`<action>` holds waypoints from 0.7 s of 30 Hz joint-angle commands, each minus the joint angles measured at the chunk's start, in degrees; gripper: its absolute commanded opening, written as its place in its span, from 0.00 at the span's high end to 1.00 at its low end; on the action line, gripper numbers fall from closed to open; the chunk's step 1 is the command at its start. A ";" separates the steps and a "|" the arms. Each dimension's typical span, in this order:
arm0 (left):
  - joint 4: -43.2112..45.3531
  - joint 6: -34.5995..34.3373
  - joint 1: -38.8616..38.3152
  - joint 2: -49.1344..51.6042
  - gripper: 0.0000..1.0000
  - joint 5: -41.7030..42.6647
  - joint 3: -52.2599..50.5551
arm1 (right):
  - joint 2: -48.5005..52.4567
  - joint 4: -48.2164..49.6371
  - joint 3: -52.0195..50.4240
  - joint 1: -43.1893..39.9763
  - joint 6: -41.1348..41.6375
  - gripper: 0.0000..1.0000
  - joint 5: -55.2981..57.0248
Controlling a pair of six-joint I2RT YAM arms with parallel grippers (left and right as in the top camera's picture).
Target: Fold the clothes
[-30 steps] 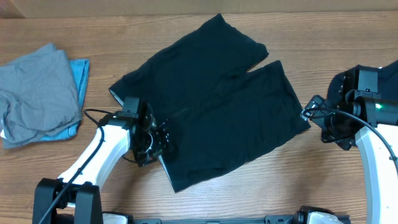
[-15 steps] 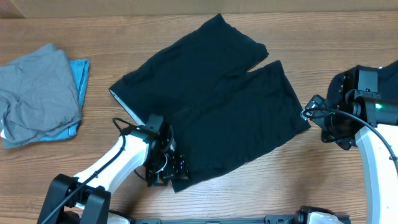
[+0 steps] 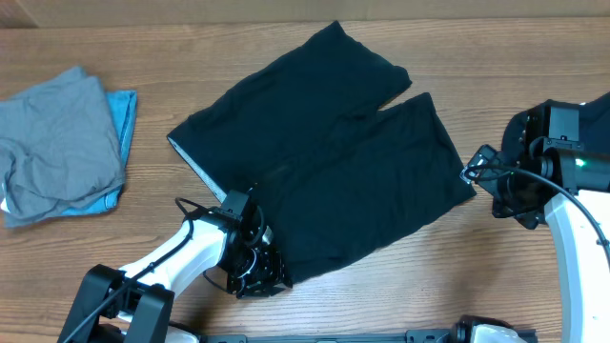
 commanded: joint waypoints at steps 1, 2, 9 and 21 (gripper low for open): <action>0.44 0.31 -0.28 0.13 0.42 -3.06 -0.70 | -0.63 0.39 -0.24 -0.37 -0.35 0.00 -0.09; -0.26 0.37 -0.28 0.11 0.41 -3.85 -0.39 | -0.63 0.37 -0.24 -0.37 -0.35 0.00 -0.09; -5.68 0.52 -0.28 -0.74 0.34 -11.50 3.37 | -0.63 0.42 -0.24 -0.37 -0.35 0.00 -0.09; -4.68 0.66 -0.33 -2.21 0.45 -12.00 6.69 | -0.63 0.46 -0.24 -0.37 -0.37 0.00 -0.33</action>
